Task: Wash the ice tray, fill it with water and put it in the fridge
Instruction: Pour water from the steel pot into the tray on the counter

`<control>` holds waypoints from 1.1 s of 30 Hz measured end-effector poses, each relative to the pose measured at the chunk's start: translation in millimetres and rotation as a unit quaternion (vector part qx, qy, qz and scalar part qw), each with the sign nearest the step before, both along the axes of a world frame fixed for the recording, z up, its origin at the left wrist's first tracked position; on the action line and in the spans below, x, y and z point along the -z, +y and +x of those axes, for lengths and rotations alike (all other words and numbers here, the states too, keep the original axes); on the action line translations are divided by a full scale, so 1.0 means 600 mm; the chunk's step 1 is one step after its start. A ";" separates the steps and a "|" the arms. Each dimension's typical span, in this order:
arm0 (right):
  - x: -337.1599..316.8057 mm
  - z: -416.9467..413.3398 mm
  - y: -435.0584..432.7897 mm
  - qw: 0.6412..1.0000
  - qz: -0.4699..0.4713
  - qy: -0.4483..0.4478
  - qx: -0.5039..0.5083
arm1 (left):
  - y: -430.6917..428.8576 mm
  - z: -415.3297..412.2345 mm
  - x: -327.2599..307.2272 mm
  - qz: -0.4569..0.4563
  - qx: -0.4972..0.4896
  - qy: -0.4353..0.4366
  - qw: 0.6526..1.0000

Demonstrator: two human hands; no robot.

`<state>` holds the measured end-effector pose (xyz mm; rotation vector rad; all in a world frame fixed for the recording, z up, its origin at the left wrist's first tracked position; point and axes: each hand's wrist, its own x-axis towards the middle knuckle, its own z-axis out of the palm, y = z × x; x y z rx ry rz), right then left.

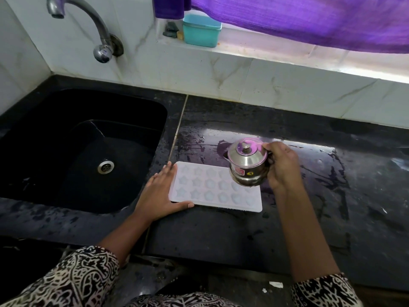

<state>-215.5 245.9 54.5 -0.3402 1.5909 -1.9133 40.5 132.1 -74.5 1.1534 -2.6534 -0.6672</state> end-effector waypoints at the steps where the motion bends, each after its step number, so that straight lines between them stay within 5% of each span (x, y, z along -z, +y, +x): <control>1: 0.002 0.010 -0.007 1.000 0.003 0.004 -0.012 | 0.000 0.000 -0.001 0.002 -0.001 -0.003 1.000; 33: 0.013 0.141 -0.074 0.977 0.135 0.161 -0.043 | -0.002 0.009 0.000 -0.007 0.007 0.021 1.000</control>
